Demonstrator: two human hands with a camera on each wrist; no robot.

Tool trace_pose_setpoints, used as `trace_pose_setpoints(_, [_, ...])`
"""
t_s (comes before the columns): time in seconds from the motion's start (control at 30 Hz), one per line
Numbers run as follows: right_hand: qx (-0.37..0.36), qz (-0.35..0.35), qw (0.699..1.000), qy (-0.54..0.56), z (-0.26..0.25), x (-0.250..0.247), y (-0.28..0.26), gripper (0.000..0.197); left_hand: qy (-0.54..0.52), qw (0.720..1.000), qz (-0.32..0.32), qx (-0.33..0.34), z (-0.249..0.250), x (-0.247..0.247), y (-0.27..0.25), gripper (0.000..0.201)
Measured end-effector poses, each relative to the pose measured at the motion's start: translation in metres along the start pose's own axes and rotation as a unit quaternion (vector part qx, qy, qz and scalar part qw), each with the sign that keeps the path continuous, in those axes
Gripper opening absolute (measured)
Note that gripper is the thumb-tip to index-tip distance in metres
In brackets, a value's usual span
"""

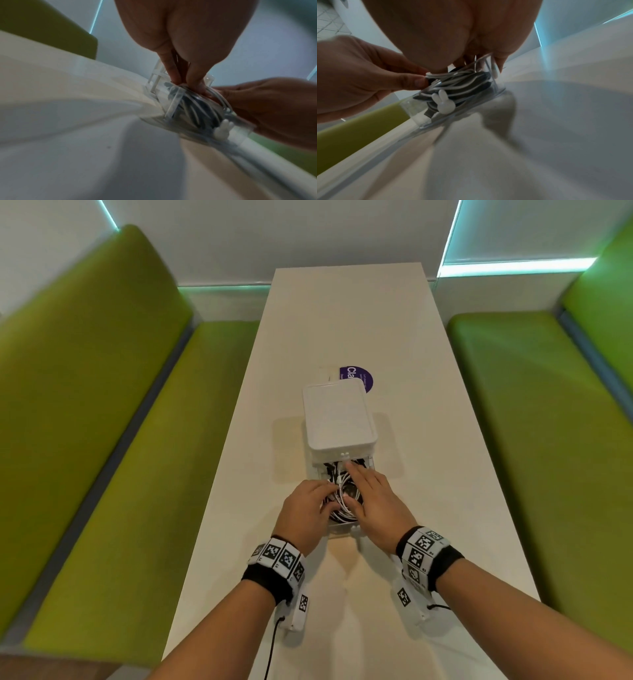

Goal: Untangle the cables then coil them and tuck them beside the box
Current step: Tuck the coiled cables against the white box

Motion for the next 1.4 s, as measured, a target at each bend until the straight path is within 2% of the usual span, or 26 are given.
trace_pose_setpoints(0.1, [-0.015, 0.023, 0.998, 0.053, -0.004, -0.006, -0.006, 0.055, 0.026, 0.999, -0.022, 0.028, 0.004, 0.002, -0.005, 0.035])
trace_pose_setpoints(0.2, [-0.007, 0.034, 0.999, 0.040, -0.002, -0.007, -0.007, 0.044, 0.072, 0.990, -0.069, 0.095, 0.011, 0.013, -0.014, 0.041])
trace_pose_setpoints(0.23, [-0.006, 0.031, 0.999, 0.021, -0.001, -0.005, -0.007, 0.044, 0.082, 0.988, -0.085, 0.096, 0.010, 0.017, -0.017, 0.041])
trace_pose_setpoints(0.37, [-0.016, 0.011, 0.997, -0.078, -0.005, 0.004, -0.006, 0.050, 0.077, 0.989, -0.116, 0.048, 0.008, 0.025, -0.021, 0.055])
trace_pose_setpoints(0.47, [-0.037, -0.016, 0.990, -0.137, -0.011, 0.009, -0.013, 0.066, 0.096, 0.983, -0.158, 0.013, 0.010, 0.041, -0.019, 0.068])
trace_pose_setpoints(0.53, [-0.047, 0.002, 0.987, -0.156, -0.017, -0.001, -0.017, 0.068, 0.118, 0.978, -0.172, 0.000, 0.012, 0.046, -0.021, 0.067])
trace_pose_setpoints(0.6, [-0.050, 0.025, 0.989, -0.138, -0.022, -0.013, -0.019, 0.062, 0.163, 0.972, -0.160, 0.057, 0.024, 0.047, -0.024, 0.058])
trace_pose_setpoints(0.63, [-0.050, 0.014, 0.991, -0.127, -0.022, -0.012, -0.018, 0.062, 0.187, 0.966, -0.168, 0.065, 0.026, 0.050, -0.025, 0.055])
trace_pose_setpoints(0.73, [-0.050, -0.038, 0.995, -0.082, -0.017, -0.014, -0.012, 0.070, 0.212, 0.959, -0.188, 0.027, 0.017, 0.057, -0.025, 0.070])
trace_pose_setpoints(0.77, [-0.037, -0.038, 0.997, -0.051, -0.013, -0.020, -0.011, 0.070, 0.227, 0.954, -0.194, 0.019, 0.013, 0.059, -0.024, 0.070])
trace_pose_setpoints(0.87, [-0.001, 0.002, 1.000, 0.016, -0.006, -0.040, -0.008, 0.055, 0.313, 0.923, -0.222, 0.010, 0.006, 0.066, -0.026, 0.066])
trace_pose_setpoints(0.97, [0.011, 0.066, 0.997, -0.040, -0.002, -0.050, -0.004, 0.048, 0.334, 0.912, -0.238, -0.019, 0.001, 0.065, -0.024, 0.069])
trace_pose_setpoints(1.07, [0.058, 0.121, 0.985, -0.111, 0.013, -0.054, 0.003, 0.039, 0.314, 0.910, -0.270, -0.024, -0.003, 0.071, -0.023, 0.068])
trace_pose_setpoints(1.1, [0.069, 0.121, 0.984, -0.107, 0.016, -0.054, 0.004, 0.036, 0.304, 0.913, -0.272, -0.020, -0.003, 0.072, -0.022, 0.075])
trace_pose_setpoints(1.2, [0.040, 0.135, 0.985, -0.102, 0.018, -0.055, 0.005, 0.031, 0.279, 0.924, -0.263, 0.002, -0.002, 0.071, -0.022, 0.098])
trace_pose_setpoints(1.33, [0.049, 0.125, 0.991, 0.030, 0.033, -0.055, 0.003, 0.034, 0.273, 0.926, -0.260, 0.000, 0.001, 0.068, -0.022, 0.099])
trace_pose_setpoints(1.4, [0.068, 0.116, 0.989, 0.062, 0.034, -0.053, 0.005, 0.032, 0.270, 0.929, -0.253, -0.002, 0.004, 0.065, -0.022, 0.086])
Point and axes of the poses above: each hand's wrist, its own y-axis towards the middle knuckle, its own x-axis out of the palm, z = x × y, the point moved 9 cm from there along y, towards the middle knuckle, and after that the axes turned 12 degrees about -y, right-handed, at the moved point
